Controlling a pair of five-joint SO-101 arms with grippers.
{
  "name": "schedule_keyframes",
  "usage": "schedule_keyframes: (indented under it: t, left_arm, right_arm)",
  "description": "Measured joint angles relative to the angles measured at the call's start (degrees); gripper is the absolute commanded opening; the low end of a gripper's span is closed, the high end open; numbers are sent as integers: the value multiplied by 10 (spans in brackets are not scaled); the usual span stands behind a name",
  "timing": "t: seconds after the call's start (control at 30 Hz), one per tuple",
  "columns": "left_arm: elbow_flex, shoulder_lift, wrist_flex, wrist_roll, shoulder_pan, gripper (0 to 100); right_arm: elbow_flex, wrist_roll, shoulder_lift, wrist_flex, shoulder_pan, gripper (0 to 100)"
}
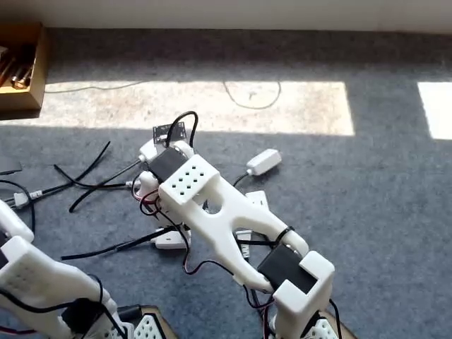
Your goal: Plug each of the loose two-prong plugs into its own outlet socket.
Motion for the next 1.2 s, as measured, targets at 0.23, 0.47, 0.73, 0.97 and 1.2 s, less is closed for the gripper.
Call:
schedule_keyframes:
  t: [0.23, 0.47, 0.73, 0.97, 1.2]
  left_arm:
    - [-1, 0, 0, 0, 0, 387]
    - [-1, 0, 0, 0, 0, 387]
    - [-1, 0, 0, 0, 0, 386]
    - [-1, 0, 0, 0, 0, 386]
    - [-1, 0, 0, 0, 0, 386]
  right_arm:
    - [0, 0, 0, 10, 0, 5]
    - [0, 0, 0, 10, 0, 5]
    - [-22, 0, -11, 29, 0, 5]
    - [-22, 0, -11, 33, 0, 5]
    - [-22, 0, -11, 28, -26, 5]
